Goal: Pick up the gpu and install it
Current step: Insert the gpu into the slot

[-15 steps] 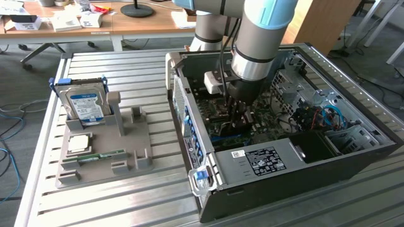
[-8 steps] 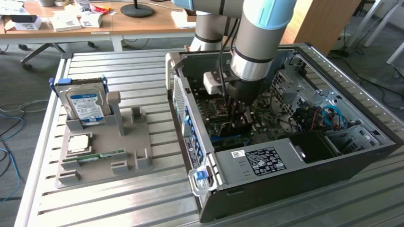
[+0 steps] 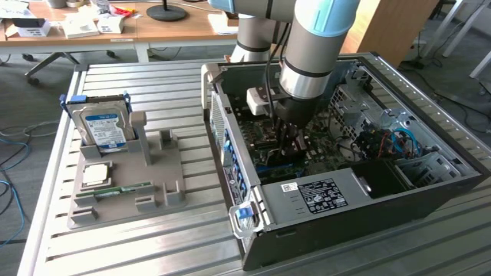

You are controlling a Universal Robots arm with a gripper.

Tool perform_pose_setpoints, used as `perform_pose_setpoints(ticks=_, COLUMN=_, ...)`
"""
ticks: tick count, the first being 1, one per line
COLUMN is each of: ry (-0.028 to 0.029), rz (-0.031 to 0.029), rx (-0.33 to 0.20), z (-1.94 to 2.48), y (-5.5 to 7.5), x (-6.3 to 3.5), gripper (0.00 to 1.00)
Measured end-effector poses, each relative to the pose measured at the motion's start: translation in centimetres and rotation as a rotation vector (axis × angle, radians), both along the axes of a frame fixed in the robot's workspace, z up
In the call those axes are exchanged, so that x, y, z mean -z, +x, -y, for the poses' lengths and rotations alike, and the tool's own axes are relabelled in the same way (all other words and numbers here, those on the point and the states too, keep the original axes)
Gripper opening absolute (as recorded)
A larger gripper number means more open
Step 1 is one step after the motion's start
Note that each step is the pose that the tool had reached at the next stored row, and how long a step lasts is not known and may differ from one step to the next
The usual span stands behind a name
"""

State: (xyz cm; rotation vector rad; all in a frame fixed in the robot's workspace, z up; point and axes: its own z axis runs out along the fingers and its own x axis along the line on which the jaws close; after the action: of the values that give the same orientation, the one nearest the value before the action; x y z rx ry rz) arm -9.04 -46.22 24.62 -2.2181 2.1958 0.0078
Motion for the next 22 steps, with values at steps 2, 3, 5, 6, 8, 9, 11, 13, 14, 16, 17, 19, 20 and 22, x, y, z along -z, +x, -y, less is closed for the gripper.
perform_pose_setpoints(ticks=2, ry=0.0, rz=-0.0001, rx=0.0, z=0.0, y=-0.01, x=0.0, gripper=0.25)
perform_pose_setpoints(ticks=3, ry=-0.0001, rz=-0.0001, rx=0.0, z=0.0, y=-0.01, x=-0.01, gripper=0.25)
perform_pose_setpoints(ticks=5, ry=-0.0001, rz=-0.0002, rx=0.0, z=0.0, y=-0.01, x=-0.01, gripper=0.25)
perform_pose_setpoints(ticks=6, ry=-0.0001, rz=-0.0001, rx=0.0, z=0.0, y=-0.01, x=-0.01, gripper=0.25)
perform_pose_setpoints(ticks=8, ry=-0.0001, rz=-0.0002, rx=0.0, z=0.0, y=-0.01, x=-0.01, gripper=0.25)
perform_pose_setpoints(ticks=9, ry=-0.0001, rz=-0.0001, rx=0.0, z=0.0, y=-0.01, x=-0.01, gripper=0.25)
perform_pose_setpoints(ticks=11, ry=-0.0001, rz=-0.0001, rx=0.0, z=0.0, y=-0.01, x=-0.01, gripper=0.25)
perform_pose_setpoints(ticks=13, ry=-0.0001, rz=-0.0002, rx=0.0, z=0.0, y=0.0, x=-0.01, gripper=0.25)
perform_pose_setpoints(ticks=14, ry=-0.0001, rz=-0.0001, rx=0.0, z=0.0, y=-0.01, x=0.0, gripper=0.25)
perform_pose_setpoints(ticks=16, ry=-0.0001, rz=-0.0001, rx=0.0, z=0.0, y=-0.01, x=-0.01, gripper=0.25)
perform_pose_setpoints(ticks=17, ry=-0.0002, rz=-0.0001, rx=0.0, z=0.0, y=0.0, x=-0.01, gripper=0.25)
perform_pose_setpoints(ticks=19, ry=-0.0001, rz=-0.0001, rx=0.0, z=0.0, y=-0.01, x=-0.01, gripper=0.25)
perform_pose_setpoints(ticks=20, ry=-0.0002, rz=-0.0002, rx=0.0, z=0.0, y=-0.01, x=-0.01, gripper=0.25)
perform_pose_setpoints(ticks=22, ry=-0.0001, rz=-0.0001, rx=0.0, z=0.0, y=0.0, x=-0.01, gripper=0.25)
